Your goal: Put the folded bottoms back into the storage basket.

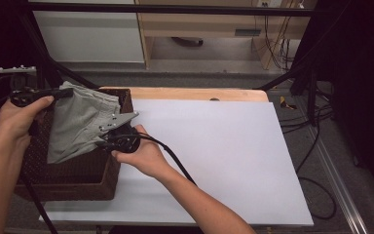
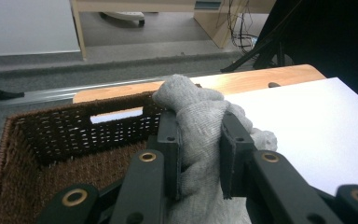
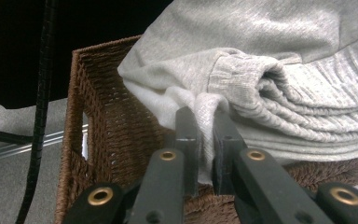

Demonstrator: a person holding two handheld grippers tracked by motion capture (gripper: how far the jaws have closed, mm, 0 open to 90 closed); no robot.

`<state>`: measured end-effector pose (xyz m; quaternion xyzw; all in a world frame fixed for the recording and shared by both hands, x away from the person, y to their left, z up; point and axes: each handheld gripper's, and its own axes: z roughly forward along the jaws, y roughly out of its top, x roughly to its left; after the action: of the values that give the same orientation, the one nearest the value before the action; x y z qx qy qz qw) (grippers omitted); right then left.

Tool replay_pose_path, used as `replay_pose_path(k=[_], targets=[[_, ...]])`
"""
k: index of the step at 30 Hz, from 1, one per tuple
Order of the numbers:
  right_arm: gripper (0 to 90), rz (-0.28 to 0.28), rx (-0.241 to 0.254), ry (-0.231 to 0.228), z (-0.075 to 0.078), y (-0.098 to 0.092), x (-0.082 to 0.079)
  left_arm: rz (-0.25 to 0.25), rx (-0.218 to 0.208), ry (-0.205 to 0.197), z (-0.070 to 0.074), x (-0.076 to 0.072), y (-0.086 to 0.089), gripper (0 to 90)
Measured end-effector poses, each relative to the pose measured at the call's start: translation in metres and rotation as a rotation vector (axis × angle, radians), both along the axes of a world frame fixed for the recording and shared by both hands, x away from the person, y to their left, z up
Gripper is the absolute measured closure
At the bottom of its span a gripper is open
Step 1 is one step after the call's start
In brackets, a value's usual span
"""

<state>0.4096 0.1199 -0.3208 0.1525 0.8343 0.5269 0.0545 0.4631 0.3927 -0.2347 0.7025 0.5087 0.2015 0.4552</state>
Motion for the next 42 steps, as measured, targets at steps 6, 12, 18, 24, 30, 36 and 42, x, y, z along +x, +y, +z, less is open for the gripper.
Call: replay_pose_path(k=[6, 12, 18, 24, 30, 36, 42], targets=[[84.1, 0.002, 0.000, 0.003, -0.004, 0.002, 0.003, 0.004, 0.001, -0.005, -0.001, 0.000, 0.002, 73.7], [84.1, 0.004, 0.006, 0.002, -0.005, 0.004, 0.004, 0.006, 0.000, -0.005, -0.003, 0.001, 0.005, 73.7], [84.1, 0.003, 0.008, 0.003, -0.008, 0.006, 0.004, 0.015, -0.006, -0.004, -0.004, 0.001, 0.007, 73.7], [84.1, 0.004, 0.010, -0.008, -0.011, 0.009, 0.004, 0.018, -0.009, 0.001, -0.006, 0.003, 0.010, 73.7], [84.1, 0.009, -0.004, -0.019, -0.014, 0.012, 0.003, 0.013, -0.004, 0.004, -0.007, 0.004, 0.010, 73.7], [84.1, 0.010, -0.007, -0.016, -0.016, 0.013, 0.003, 0.011, 0.000, 0.004, -0.007, 0.004, 0.010, 73.7], [84.1, 0.012, -0.018, -0.020, -0.018, 0.015, 0.001, 0.011, 0.000, 0.008, -0.009, 0.004, 0.009, 73.6]])
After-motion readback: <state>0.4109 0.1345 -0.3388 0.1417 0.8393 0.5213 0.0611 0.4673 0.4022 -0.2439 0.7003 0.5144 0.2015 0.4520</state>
